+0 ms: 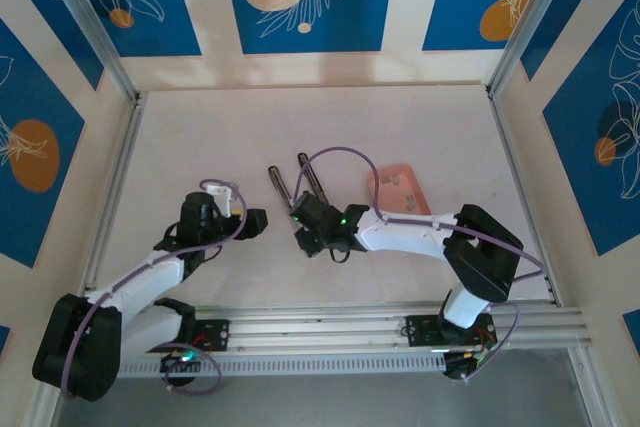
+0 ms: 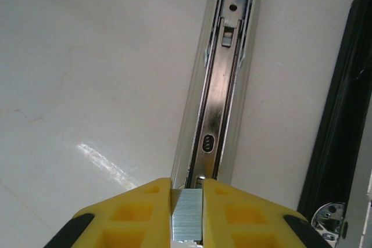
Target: Load the staples into the stapler
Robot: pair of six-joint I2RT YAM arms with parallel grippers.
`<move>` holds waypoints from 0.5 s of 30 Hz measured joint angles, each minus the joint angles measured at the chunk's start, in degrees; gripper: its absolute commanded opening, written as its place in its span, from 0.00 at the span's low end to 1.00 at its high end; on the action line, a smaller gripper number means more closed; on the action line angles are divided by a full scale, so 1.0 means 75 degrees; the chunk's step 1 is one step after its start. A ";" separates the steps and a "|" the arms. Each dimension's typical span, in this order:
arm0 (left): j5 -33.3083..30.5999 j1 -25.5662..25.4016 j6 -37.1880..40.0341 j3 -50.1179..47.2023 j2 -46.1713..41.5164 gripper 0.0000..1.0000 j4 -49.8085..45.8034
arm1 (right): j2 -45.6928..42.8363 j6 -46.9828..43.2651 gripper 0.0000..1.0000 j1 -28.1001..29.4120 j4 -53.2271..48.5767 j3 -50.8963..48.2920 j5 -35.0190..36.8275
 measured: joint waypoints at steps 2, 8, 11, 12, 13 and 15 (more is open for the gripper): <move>0.0000 0.0000 0.0000 0.0000 -0.0003 0.88 -0.0003 | -0.0038 0.0000 0.19 -0.0026 0.0026 -0.0006 0.0000; -0.0003 0.0000 0.0000 0.0000 -0.0003 0.88 -0.0020 | -0.0041 0.0003 0.19 -0.0055 0.0035 -0.0020 -0.0003; -0.0003 0.0000 0.0000 0.0000 -0.0026 0.88 -0.0052 | -0.0035 0.0003 0.19 -0.0055 0.0038 -0.0020 -0.0006; -0.0003 0.0000 0.0003 0.0000 -0.0044 0.88 -0.0073 | -0.0029 0.0003 0.19 -0.0052 0.0041 -0.0020 -0.0006; -0.0003 0.0000 0.0003 0.0000 -0.0055 0.88 -0.0085 | -0.0015 0.0003 0.19 -0.0052 0.0038 -0.0020 -0.0012; -0.0003 0.0000 0.0003 0.0000 -0.0058 0.88 -0.0105 | 0.0012 0.0003 0.19 -0.0052 0.0035 -0.0020 -0.0032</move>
